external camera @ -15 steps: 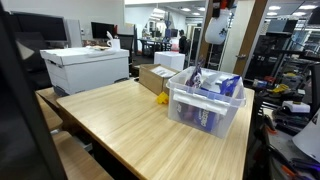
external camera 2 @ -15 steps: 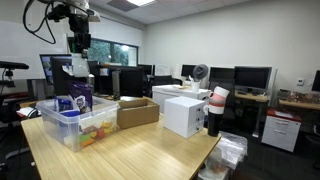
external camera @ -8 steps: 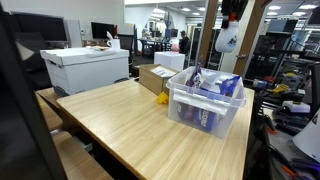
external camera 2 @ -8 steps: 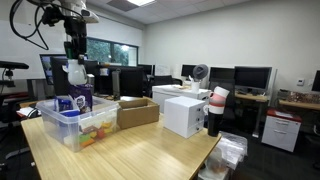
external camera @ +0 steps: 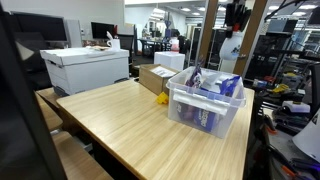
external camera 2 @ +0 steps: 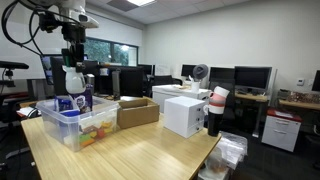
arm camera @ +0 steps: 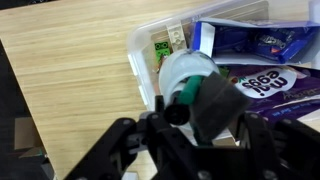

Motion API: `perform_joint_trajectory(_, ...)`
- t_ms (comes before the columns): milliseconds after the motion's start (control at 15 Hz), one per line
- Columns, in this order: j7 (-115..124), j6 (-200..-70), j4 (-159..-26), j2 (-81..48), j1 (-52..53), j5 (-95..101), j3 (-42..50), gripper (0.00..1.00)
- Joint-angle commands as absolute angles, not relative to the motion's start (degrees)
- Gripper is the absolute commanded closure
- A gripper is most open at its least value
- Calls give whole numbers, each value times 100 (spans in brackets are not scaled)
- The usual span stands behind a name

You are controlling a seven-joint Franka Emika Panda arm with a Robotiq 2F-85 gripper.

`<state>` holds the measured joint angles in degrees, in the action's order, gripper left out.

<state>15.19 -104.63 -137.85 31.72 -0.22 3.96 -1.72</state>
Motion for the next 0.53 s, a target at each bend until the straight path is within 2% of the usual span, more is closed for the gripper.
perform_joint_trajectory(0,1593,-10724,-14152,3401,-174,231,-145,66)
perform_joint_trajectory(467,1584,-10991,-14443,3337,-281,253,-83,66)
